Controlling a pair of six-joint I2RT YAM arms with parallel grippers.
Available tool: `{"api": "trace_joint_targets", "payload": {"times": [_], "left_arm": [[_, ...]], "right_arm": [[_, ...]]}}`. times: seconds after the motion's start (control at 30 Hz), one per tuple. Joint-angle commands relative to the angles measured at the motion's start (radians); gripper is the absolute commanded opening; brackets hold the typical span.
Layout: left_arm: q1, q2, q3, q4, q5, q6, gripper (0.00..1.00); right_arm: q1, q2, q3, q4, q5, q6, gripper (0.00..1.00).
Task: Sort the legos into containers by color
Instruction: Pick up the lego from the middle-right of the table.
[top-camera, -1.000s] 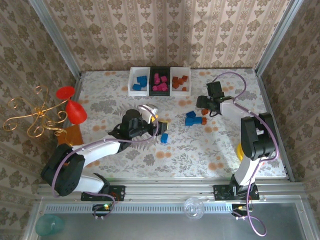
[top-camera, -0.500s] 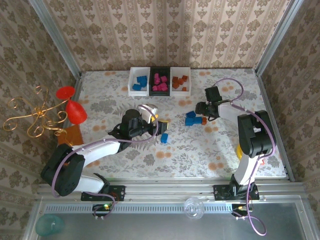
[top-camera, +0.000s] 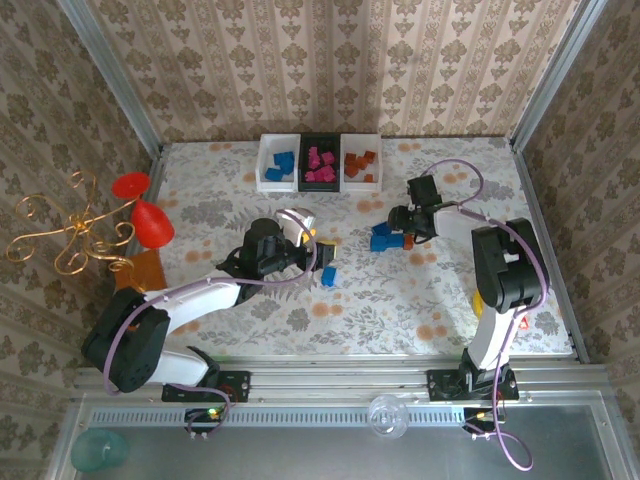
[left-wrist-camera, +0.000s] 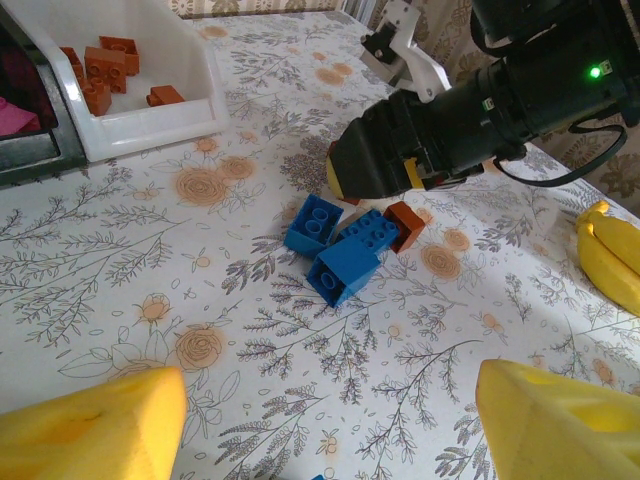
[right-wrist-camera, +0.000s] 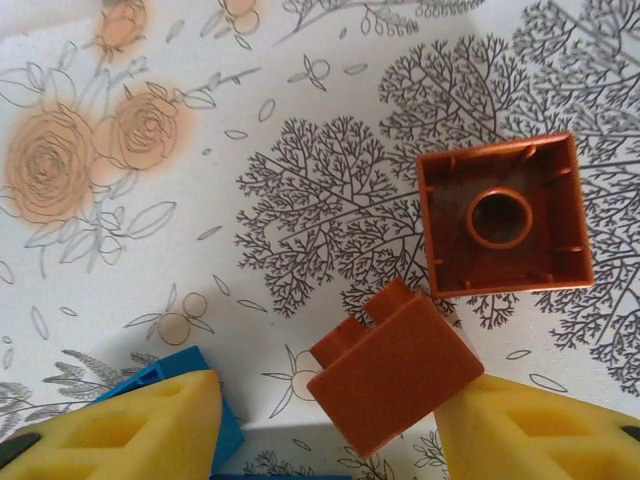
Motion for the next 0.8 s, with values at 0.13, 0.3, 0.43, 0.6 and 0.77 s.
{"api": "trace_joint_targets", "payload": {"times": [0.13, 0.3, 0.43, 0.6, 0.77], "left_arm": [[-0.004, -0.010, -0.004, 0.014, 0.000, -0.004, 0.77], [-0.005, -0.013, -0.005, 0.011, 0.000, -0.001, 0.77], [-0.004, -0.014, -0.006, 0.009, -0.002, 0.001, 0.77], [-0.005, -0.010, -0.005, 0.009, -0.003, 0.002, 0.77], [-0.004, -0.007, -0.005, 0.009, -0.006, 0.004, 0.77]], "right_arm": [[0.001, 0.052, 0.037, -0.021, 0.039, 0.006, 0.54], [-0.002, 0.078, 0.064, -0.016, 0.053, 0.015, 0.49], [-0.003, 0.097, 0.083, -0.012, 0.060, 0.017, 0.45], [-0.002, 0.116, 0.111, -0.014, 0.072, 0.008, 0.40], [-0.002, 0.111, 0.127, -0.009, 0.054, 0.002, 0.31]]}}
